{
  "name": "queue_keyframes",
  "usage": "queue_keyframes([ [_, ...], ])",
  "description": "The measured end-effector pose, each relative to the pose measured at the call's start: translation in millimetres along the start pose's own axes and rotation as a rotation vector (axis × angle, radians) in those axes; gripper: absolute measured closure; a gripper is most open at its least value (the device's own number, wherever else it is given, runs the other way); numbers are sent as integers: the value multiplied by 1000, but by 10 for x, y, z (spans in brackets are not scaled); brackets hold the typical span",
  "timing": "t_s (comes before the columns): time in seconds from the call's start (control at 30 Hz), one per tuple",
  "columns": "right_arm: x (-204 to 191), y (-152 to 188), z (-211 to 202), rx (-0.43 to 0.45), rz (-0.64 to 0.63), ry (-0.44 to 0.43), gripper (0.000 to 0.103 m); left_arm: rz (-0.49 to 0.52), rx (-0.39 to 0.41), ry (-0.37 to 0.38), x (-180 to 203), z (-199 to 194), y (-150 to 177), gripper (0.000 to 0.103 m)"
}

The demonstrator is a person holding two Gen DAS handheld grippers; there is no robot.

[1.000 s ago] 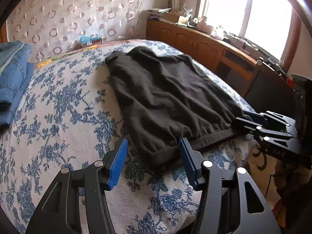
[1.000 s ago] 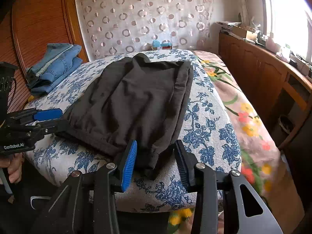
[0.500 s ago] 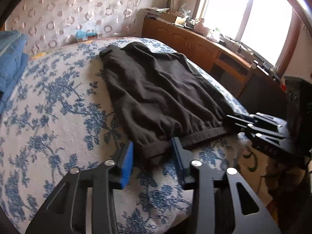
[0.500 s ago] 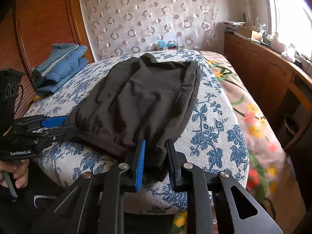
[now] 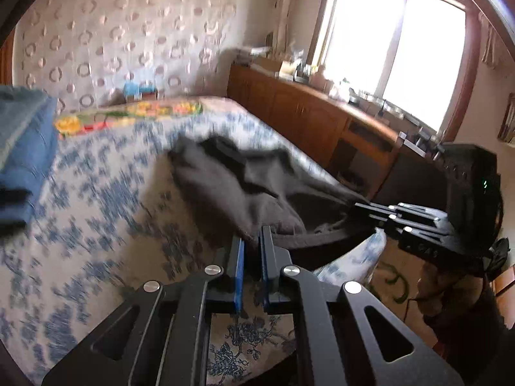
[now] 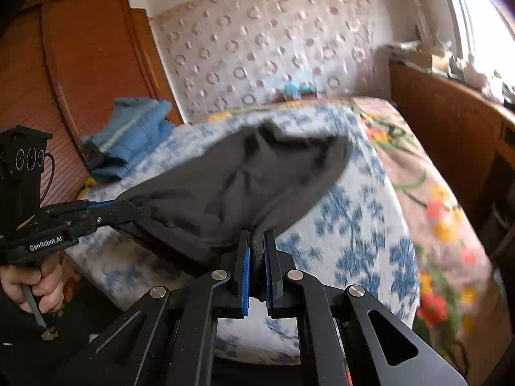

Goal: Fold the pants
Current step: 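Grasp the hem end of the black pants with both tools and lift, then carry the held hem end over toward the waistband with both tools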

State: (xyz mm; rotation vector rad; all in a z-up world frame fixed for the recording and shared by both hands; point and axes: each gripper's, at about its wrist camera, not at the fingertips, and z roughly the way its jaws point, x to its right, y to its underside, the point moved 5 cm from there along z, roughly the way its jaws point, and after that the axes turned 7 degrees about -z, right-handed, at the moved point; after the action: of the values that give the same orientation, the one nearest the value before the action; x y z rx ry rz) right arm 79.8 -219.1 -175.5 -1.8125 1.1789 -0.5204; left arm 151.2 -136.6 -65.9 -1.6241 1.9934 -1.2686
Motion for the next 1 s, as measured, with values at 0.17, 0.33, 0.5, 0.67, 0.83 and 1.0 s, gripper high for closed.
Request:
queue_keyframes([
  [0.17, -195, -395, -323, 98, -60, -26, 96, 20, 106, 14, 62, -512, -338, 94],
  [0.33, -401, -815, -637, 194, -124, -48, 96, 51, 211, 3, 94, -999, -631, 94],
  [0.5, -599, -1161, -783, 251, -189, -58, 96, 73, 281, -32, 26, -1308, -870, 94],
  [0.67, -761, -1376, -728, 280, -244, -69, 96, 71, 309, -76, -155, -1384, -989, 94],
  [0.83, -709, -1419, -427, 257, -256, -90, 96, 54, 283, -112, -456, -1193, -1039, 94],
  [1.0, -551, -1518, -141, 211, -257, -107, 96, 29, 244, -134, -696, -939, -1077, 94],
])
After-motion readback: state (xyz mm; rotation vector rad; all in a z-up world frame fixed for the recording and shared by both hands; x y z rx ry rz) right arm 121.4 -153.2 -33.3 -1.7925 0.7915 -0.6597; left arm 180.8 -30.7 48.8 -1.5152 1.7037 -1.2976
